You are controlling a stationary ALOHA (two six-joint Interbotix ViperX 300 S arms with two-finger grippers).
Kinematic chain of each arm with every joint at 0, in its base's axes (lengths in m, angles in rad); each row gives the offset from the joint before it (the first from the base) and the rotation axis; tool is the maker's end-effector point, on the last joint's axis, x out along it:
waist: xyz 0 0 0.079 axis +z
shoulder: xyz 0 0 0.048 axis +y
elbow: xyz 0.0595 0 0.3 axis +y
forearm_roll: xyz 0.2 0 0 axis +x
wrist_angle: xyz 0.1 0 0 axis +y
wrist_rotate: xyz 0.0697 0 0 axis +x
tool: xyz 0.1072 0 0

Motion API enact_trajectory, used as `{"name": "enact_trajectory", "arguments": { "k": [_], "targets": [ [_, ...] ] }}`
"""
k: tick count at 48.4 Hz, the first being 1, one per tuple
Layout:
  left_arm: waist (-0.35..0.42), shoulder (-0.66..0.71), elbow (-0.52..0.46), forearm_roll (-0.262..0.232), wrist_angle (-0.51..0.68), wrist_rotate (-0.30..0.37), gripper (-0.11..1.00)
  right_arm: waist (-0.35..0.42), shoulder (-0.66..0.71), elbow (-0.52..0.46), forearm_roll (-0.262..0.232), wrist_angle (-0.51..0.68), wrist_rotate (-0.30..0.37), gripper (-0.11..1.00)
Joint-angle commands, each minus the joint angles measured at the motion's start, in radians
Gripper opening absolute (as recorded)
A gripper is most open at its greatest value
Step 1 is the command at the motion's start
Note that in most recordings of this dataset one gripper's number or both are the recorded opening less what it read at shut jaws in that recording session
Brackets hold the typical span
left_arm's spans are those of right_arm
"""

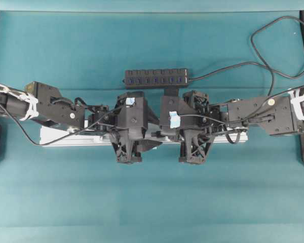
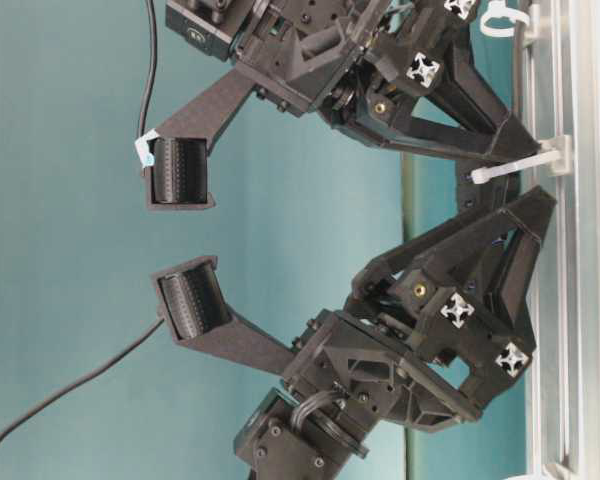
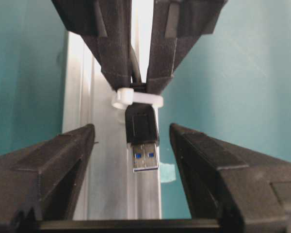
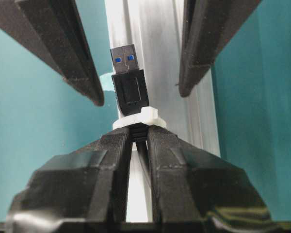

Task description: Pass the USB cable through three rings with both arms.

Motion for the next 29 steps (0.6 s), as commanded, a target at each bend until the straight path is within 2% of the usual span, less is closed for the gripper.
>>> {"name": "enact_trajectory", "arguments": {
  "k": [1, 6, 9, 20, 29],
  "targets": [
    [-0.002, -0.005, -0.015, 0.003, -0.008, -0.002, 0.75, 0.006, -0.009, -0.011, 0.003, -0.006, 0.009, -0.07],
    [-0.003, -0.005, -0.018, 0.003, -0.003, -0.002, 0.71, 0.005, -0.011, -0.011, 0.003, -0.006, 0.009, -0.07],
    [-0.005, -0.002, -0.021, 0.003, -0.003, 0.0, 0.65, 0.006, -0.011, -0.011, 0.003, -0.006, 0.009, -0.07],
    [-0.008, 0.0, -0.029, 0.003, -0.005, 0.011, 0.22, 0.005, -0.011, -0.011, 0.003, -0.008, 0.008, -0.07],
    [-0.008, 0.0, -0.028, 0.003, 0.0, 0.012, 0.22, 0.006, -0.011, -0.011, 0.003, -0.015, 0.009, -0.07]
  ]
}}
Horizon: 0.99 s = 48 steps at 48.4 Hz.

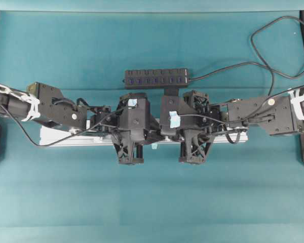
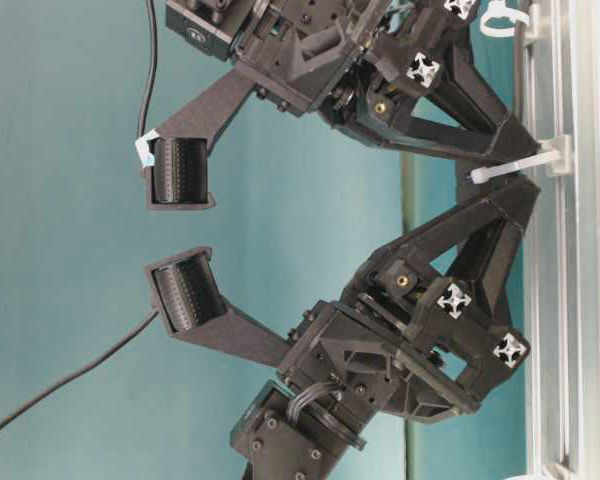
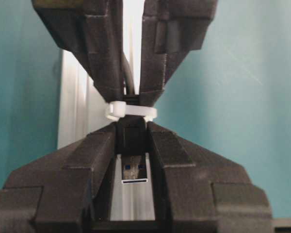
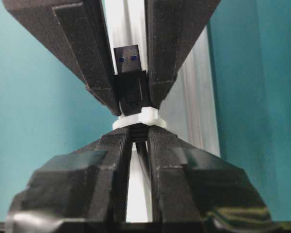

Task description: Pass the USB cable through three rings with both arms.

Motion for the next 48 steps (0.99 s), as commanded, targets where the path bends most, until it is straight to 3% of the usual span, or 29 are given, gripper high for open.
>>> {"name": "enact_trajectory", "arguments": {
  "k": [1, 13, 19, 26, 36, 48],
  "targets": [
    [-0.002, -0.008, -0.012, 0.003, -0.002, 0.003, 0.22, 0.005, -0.011, -0.012, 0.003, -0.015, 0.009, -0.07],
    [-0.002, -0.012, 0.002, 0.003, 0.028, -0.002, 0.22, -0.005, -0.018, 0.005, 0.003, 0.006, 0.002, -0.06],
    [-0.006, -0.026, 0.026, 0.003, 0.041, -0.005, 0.22, -0.005, -0.026, 0.018, 0.003, 0.025, 0.006, 0.0],
    [-0.015, -0.058, 0.055, 0.003, 0.043, -0.006, 0.22, -0.009, -0.037, 0.021, 0.003, 0.06, 0.011, 0.23],
    [-0.02, -0.123, 0.107, 0.003, 0.043, -0.008, 0.22, -0.02, -0.078, 0.015, 0.0, 0.071, 0.008, 0.81],
    [-0.02, -0.215, 0.149, 0.003, 0.046, -0.005, 0.22, -0.031, -0.114, -0.005, -0.003, 0.066, 0.008, 0.81]
  ]
}}
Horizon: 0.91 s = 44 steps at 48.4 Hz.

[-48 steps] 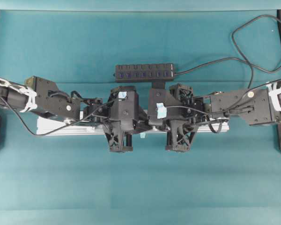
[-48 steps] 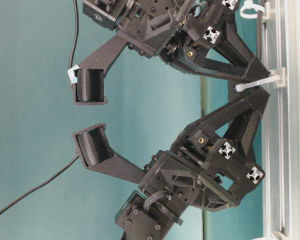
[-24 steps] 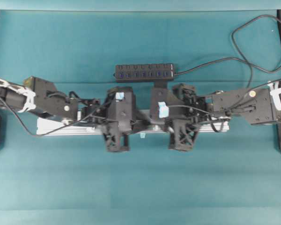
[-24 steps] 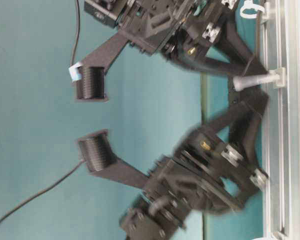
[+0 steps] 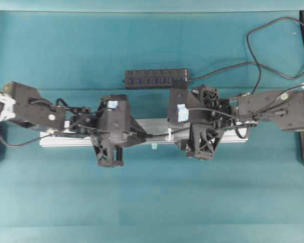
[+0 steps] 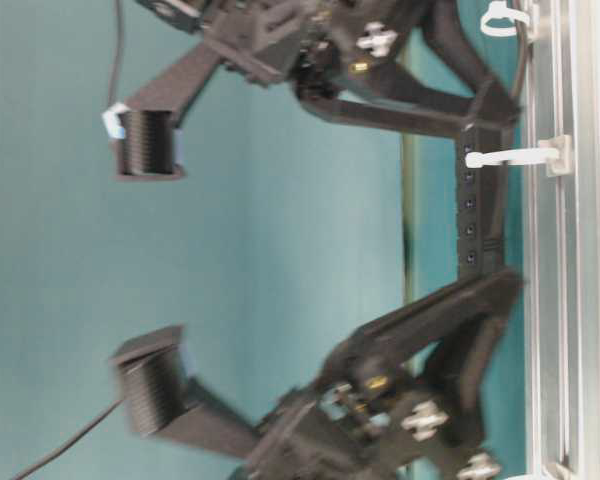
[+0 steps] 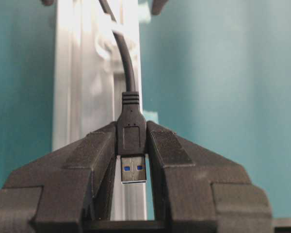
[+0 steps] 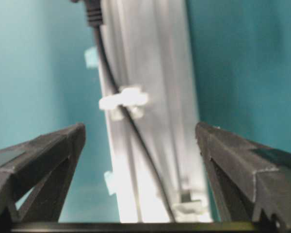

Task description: Pass the USB cable through three rings with both arms.

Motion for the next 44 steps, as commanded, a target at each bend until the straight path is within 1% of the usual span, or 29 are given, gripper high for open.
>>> {"name": "enact_trajectory", "arguments": {
  "k": [1, 16, 27, 44],
  "targets": [
    [-0.003, -0.052, 0.005, 0.002, 0.0, 0.003, 0.22, -0.002, -0.021, -0.034, -0.003, -0.003, 0.009, 0.81],
    [0.014, -0.15, 0.063, 0.003, 0.041, 0.003, 0.22, 0.005, 0.032, -0.13, -0.003, -0.015, 0.008, 0.81],
    [0.032, -0.198, 0.072, 0.003, 0.043, 0.008, 0.22, 0.015, 0.074, -0.192, -0.003, -0.029, 0.006, 0.8],
    [0.037, -0.202, 0.075, 0.003, 0.043, 0.009, 0.22, 0.02, 0.124, -0.244, -0.003, -0.043, 0.002, 0.79]
  ]
}}
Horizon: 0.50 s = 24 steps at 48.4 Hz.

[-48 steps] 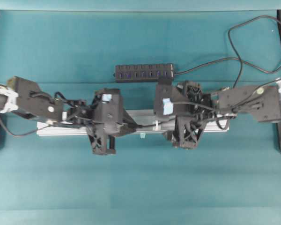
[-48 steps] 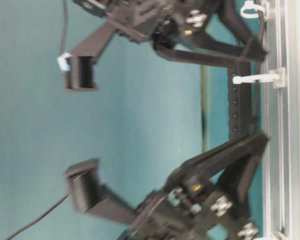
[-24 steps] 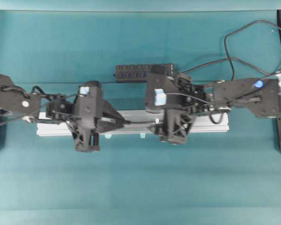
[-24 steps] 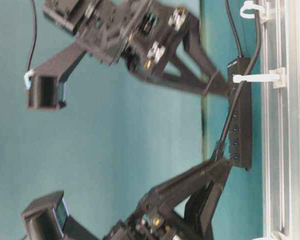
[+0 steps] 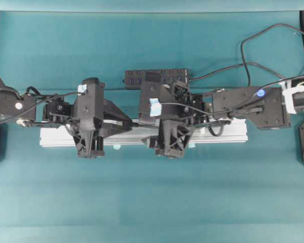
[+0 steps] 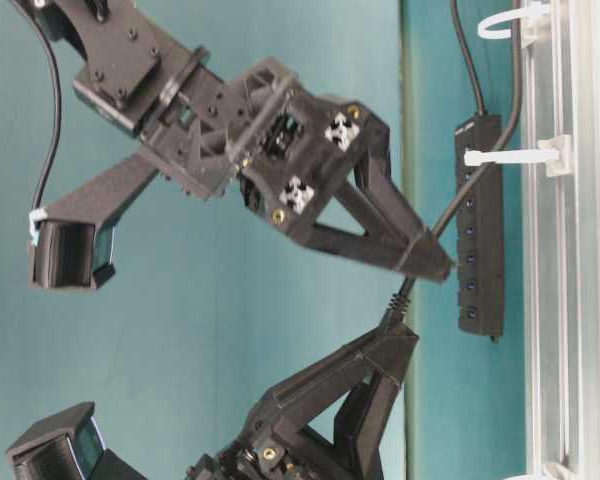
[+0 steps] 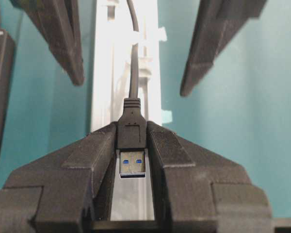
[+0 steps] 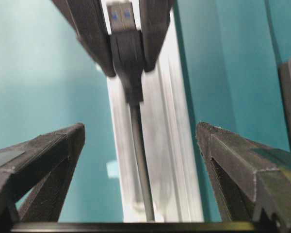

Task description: Pass the USB cable through three rings with both arms.

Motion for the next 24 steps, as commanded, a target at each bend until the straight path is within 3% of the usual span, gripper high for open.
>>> {"name": "enact_trajectory", "arguments": {
  "k": [1, 17, 24],
  "targets": [
    [0.003, -0.014, -0.009, 0.003, -0.005, 0.003, 0.22, 0.003, 0.0, -0.025, -0.002, -0.012, 0.002, 0.79],
    [0.002, -0.014, -0.009, 0.003, -0.005, 0.003, 0.22, 0.003, 0.015, -0.025, -0.002, -0.04, 0.0, 0.78],
    [0.003, -0.014, -0.009, 0.003, -0.005, 0.003, 0.22, 0.003, 0.017, -0.026, -0.002, -0.063, 0.0, 0.64]
  ]
}}
